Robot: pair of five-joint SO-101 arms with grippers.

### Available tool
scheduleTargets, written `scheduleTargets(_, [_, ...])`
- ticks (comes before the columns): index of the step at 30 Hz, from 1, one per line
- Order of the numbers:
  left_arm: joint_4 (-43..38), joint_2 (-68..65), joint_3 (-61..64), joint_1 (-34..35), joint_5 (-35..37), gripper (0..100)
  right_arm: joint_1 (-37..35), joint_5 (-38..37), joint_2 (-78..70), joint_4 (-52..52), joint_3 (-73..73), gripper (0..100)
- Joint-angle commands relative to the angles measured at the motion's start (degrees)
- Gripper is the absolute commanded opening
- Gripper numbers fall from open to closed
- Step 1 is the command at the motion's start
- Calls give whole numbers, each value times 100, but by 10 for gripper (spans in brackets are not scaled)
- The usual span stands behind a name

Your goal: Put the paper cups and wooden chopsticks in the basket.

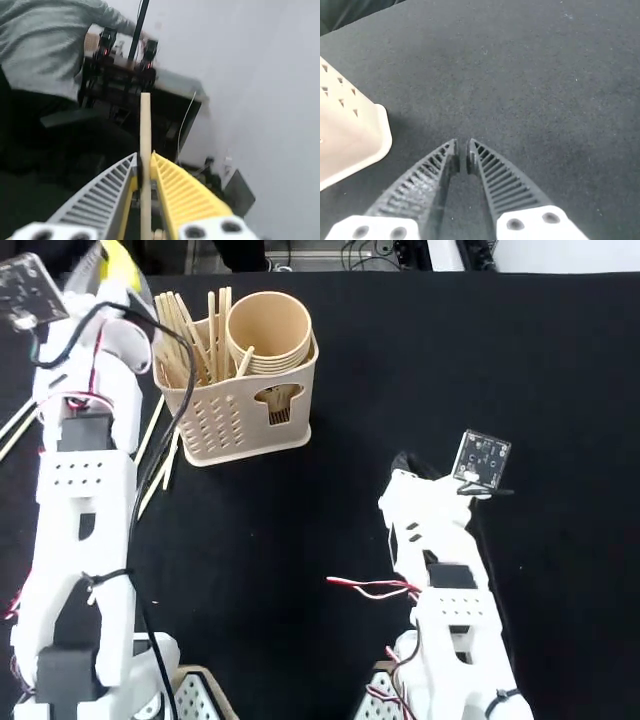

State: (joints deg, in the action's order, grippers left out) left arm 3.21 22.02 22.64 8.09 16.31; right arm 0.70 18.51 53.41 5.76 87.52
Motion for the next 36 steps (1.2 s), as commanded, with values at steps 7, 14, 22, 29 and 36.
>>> scheduleTargets(7, [1855, 1538, 145, -189, -422, 173, -88, -62, 13, -141, -31, 49])
scheduleTargets(14, [3895, 2233, 180, 462, -1802, 173, -88, -62, 13, -132, -22, 49])
scheduleTargets(22, [4730, 1301, 585, 2070, -2664, 174, -88, -62, 13, -132, -22, 50])
scheduleTargets(29, [4484, -985, -716, 2862, -3824, 174, -88, -62, 13, -132, -22, 50])
scheduleTargets(36, [6488, -4123, -4470, 2932, -5222, 174, -88, -62, 13, -132, -22, 50])
